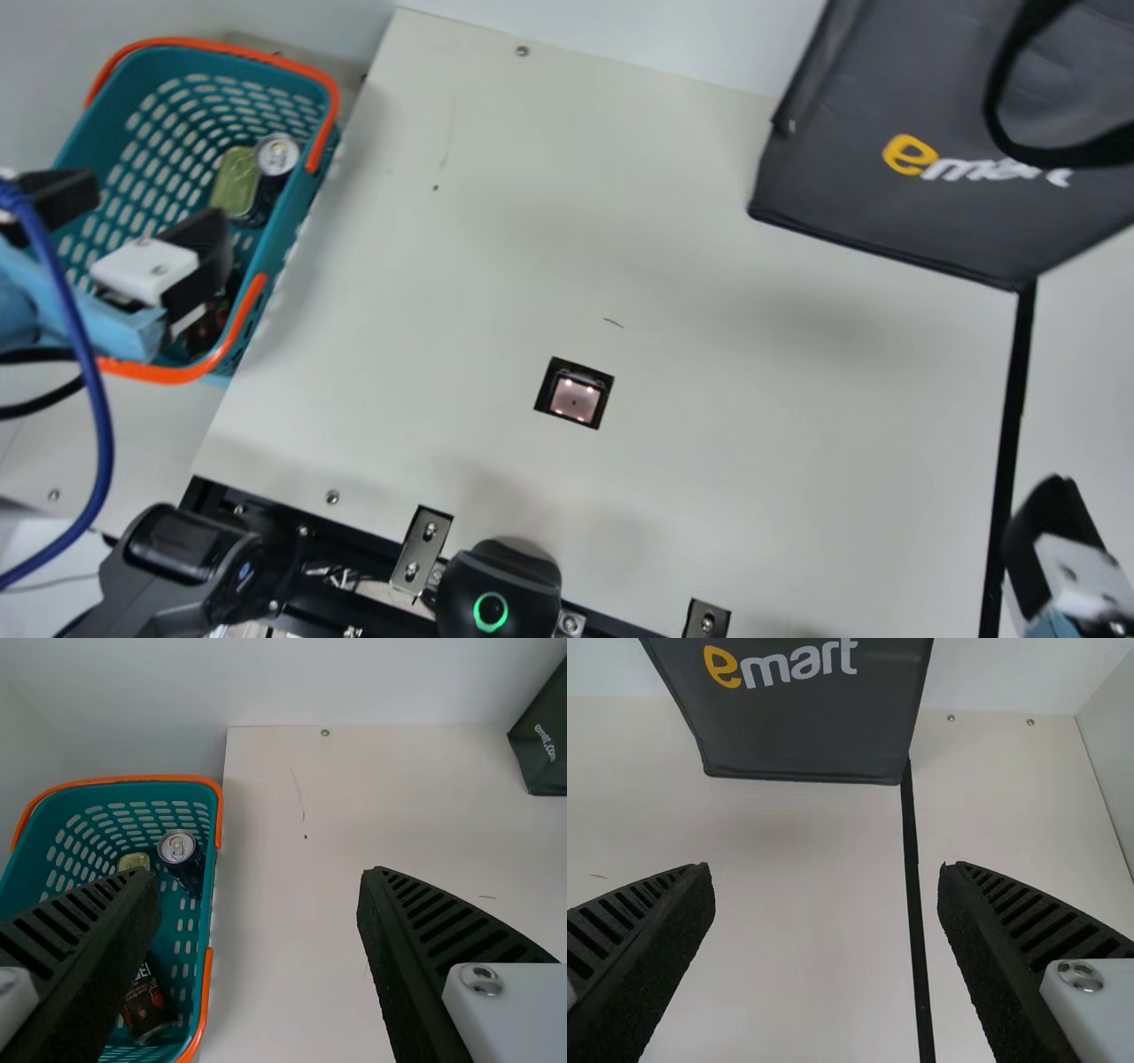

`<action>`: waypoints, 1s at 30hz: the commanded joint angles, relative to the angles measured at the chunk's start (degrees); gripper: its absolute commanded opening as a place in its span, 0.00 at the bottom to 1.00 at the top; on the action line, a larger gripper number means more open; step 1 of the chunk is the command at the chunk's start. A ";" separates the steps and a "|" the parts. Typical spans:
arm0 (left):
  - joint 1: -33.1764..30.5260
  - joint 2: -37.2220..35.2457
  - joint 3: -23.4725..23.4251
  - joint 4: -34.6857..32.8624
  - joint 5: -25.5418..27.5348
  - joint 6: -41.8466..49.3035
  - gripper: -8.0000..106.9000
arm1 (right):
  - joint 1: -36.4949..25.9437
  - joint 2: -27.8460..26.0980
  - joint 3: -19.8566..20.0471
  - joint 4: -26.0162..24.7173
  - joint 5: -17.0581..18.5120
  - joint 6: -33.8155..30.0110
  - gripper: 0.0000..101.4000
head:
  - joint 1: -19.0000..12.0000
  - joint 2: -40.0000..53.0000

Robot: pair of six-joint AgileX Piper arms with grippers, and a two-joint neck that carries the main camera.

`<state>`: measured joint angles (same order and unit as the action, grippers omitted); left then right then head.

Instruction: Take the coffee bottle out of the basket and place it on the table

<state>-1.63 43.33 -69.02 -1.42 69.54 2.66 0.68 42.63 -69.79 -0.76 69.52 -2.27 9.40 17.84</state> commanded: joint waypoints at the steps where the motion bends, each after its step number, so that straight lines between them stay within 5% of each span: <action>1: 0.00 0.00 0.00 0.00 0.00 0.00 0.85 | 0.00 0.00 0.00 0.00 0.00 0.00 0.90 | -1.48 0.58; 30: 3.60 2.07 -0.23 -0.96 0.36 -2.92 0.85 | 0.00 0.00 0.00 0.00 0.05 0.00 0.90 | -1.48 0.58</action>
<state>1.25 45.30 -69.11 -2.25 69.94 0.00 0.68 42.63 -69.79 -0.76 69.57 -2.27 9.40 18.28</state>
